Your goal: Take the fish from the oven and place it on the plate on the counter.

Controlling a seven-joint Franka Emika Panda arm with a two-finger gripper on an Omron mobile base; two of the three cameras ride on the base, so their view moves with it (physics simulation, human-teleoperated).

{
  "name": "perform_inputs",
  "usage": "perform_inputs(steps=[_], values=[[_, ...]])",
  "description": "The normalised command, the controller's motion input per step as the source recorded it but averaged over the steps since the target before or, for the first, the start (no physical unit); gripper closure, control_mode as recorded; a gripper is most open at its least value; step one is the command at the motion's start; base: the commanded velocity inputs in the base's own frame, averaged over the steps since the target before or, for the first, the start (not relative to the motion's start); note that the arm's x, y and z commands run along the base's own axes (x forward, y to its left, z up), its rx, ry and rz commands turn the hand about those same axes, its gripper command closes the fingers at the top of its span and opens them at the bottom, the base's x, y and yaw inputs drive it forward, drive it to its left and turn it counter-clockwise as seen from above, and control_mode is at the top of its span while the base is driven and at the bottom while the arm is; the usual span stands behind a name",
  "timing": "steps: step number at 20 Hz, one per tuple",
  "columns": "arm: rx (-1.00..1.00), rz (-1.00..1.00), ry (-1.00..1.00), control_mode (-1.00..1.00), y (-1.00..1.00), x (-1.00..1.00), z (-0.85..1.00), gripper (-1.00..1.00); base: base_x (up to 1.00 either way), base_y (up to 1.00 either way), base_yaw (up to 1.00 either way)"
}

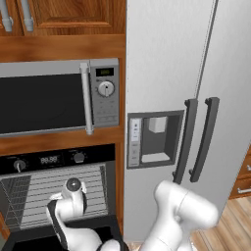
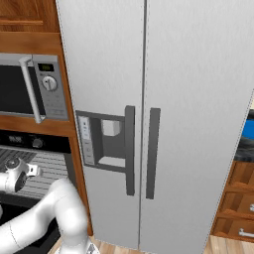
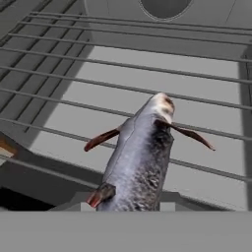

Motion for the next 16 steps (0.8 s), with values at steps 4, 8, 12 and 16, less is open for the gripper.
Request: perform_inputs(steps=[4, 8, 12, 16], values=[[0.11, 0.00, 0.00, -1.00, -0.14, -0.99, 0.88, 1.00, 0.00, 0.00, 0.00], [0.12, 0.00, -0.01, -1.00, -0.29, -1.00, 1.00, 1.00, 0.00, 0.00, 0.00], [0.09, 0.00, 0.00, -1.00, -0.42, -0.98, 1.00, 1.00, 0.00, 0.00, 0.00], [0.05, 0.00, -0.02, -1.00, -0.38, -0.69, 1.00, 1.00, 0.00, 0.00, 0.00]])
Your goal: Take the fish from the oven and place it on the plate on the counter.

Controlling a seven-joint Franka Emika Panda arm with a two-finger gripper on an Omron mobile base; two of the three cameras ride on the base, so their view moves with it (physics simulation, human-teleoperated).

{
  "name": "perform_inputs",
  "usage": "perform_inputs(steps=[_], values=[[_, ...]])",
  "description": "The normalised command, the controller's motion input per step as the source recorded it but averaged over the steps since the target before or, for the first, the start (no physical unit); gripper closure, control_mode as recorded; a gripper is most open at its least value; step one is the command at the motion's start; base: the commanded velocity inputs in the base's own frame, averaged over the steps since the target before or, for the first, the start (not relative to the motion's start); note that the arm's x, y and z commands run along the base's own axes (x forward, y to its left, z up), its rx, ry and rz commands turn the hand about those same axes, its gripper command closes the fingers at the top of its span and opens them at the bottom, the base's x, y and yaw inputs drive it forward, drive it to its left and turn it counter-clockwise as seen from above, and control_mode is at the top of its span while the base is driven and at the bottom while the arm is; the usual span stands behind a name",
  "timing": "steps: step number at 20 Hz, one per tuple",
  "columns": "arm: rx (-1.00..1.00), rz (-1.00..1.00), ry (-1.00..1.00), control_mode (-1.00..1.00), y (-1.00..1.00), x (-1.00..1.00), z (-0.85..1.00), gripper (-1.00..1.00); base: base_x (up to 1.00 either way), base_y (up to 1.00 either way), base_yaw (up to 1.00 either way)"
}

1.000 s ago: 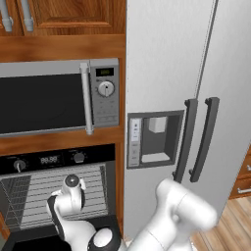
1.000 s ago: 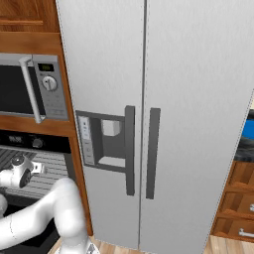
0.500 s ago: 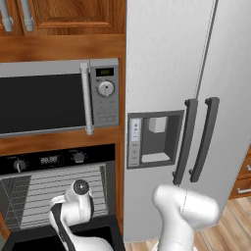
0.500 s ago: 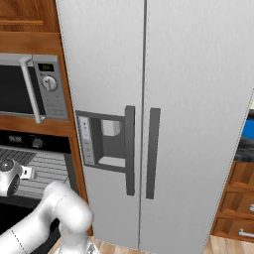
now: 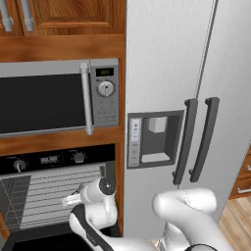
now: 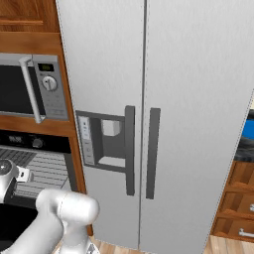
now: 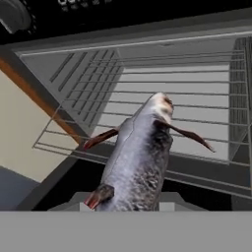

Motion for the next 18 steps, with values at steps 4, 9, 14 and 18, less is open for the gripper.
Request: perform_inputs(steps=[4, 9, 14, 18], values=[[0.06, 0.02, -0.06, -1.00, -0.33, -0.32, 1.00, 1.00, 0.00, 0.00, 0.00], [0.05, 0.05, 0.00, -1.00, -0.39, -0.16, 1.00, 1.00, 0.00, 0.00, 0.00], [0.04, 0.03, 0.00, -1.00, -0.48, -0.39, 1.00, 1.00, 0.00, 0.00, 0.00], [0.06, 0.04, 0.00, -1.00, -0.55, -0.58, 0.98, 1.00, 0.00, 0.00, 0.00]])
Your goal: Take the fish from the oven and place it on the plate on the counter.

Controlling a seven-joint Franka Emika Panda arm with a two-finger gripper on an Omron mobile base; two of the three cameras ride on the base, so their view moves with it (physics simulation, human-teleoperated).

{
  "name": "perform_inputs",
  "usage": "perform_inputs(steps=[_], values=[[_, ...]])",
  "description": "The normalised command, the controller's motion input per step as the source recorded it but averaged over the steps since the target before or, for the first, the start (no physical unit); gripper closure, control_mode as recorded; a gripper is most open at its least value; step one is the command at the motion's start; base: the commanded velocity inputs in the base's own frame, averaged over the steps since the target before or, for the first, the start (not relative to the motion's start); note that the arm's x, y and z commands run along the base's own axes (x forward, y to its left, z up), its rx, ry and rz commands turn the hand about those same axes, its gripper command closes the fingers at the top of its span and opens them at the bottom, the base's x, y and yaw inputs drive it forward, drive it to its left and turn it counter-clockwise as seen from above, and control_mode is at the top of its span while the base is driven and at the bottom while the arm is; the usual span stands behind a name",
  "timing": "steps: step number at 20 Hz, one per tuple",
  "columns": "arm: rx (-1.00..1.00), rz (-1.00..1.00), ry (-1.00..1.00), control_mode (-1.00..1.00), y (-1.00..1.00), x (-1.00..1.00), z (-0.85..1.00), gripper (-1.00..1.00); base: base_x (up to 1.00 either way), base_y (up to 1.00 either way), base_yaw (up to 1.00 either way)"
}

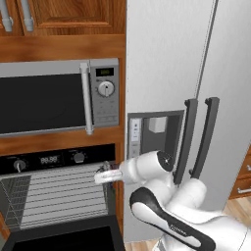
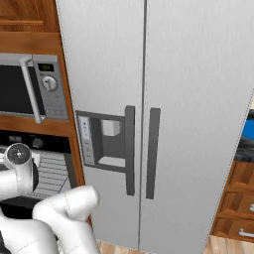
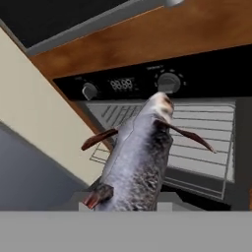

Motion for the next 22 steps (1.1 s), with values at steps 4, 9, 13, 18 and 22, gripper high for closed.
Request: perform_inputs(steps=[4, 9, 13, 18, 22], values=[[0.10, 0.10, 0.00, -1.00, -0.57, -0.72, 0.93, 1.00, 0.00, 0.00, 0.00], [0.26, 0.11, -0.12, -1.00, -0.59, -0.32, 0.56, 1.00, 0.00, 0.00, 0.00], [0.22, 0.05, 0.00, -1.00, -0.74, -0.27, 0.42, 1.00, 0.00, 0.00, 0.00], [0.00, 0.00, -0.02, -1.00, -1.00, -0.06, 0.00, 1.00, 0.00, 0.00, 0.00], [-0.10, -0.06, -0.02, -1.00, -1.00, -0.26, 0.00, 1.00, 0.00, 0.00, 0.00]])
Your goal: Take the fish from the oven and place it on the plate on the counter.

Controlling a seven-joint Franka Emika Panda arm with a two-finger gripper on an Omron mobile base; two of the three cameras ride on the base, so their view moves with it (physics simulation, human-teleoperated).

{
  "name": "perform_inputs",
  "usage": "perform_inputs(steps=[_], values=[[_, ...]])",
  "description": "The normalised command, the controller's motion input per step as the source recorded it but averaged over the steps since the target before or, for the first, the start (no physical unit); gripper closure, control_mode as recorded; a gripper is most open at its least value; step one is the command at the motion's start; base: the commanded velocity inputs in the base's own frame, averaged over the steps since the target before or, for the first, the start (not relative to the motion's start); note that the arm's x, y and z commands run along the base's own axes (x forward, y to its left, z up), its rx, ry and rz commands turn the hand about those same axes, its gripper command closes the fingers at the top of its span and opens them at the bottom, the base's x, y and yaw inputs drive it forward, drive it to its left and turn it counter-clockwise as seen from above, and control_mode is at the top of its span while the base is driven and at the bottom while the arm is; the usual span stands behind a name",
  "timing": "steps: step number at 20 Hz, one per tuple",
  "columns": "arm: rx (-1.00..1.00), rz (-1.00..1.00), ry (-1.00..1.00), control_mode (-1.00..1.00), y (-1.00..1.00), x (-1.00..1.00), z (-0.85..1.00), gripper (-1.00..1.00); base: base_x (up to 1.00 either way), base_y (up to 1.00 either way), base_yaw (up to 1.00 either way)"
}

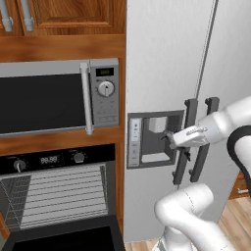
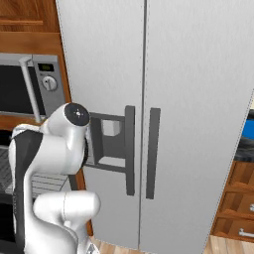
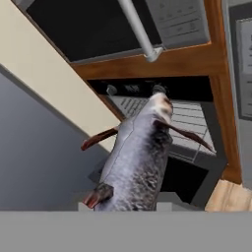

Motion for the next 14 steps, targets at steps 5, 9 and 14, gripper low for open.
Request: perform_inputs(steps=[5, 9, 14], values=[[-0.15, -0.12, 0.01, -1.00, -0.77, -0.15, 0.00, 1.00, 0.00, 0.00, 0.00], [-0.17, -0.18, 0.16, -1.00, -0.40, 0.00, 0.00, 1.00, 0.00, 0.00, 0.00], [-0.17, -0.33, 0.15, -1.00, -0.07, -0.03, 0.07, 1.00, 0.00, 0.00, 0.00]])
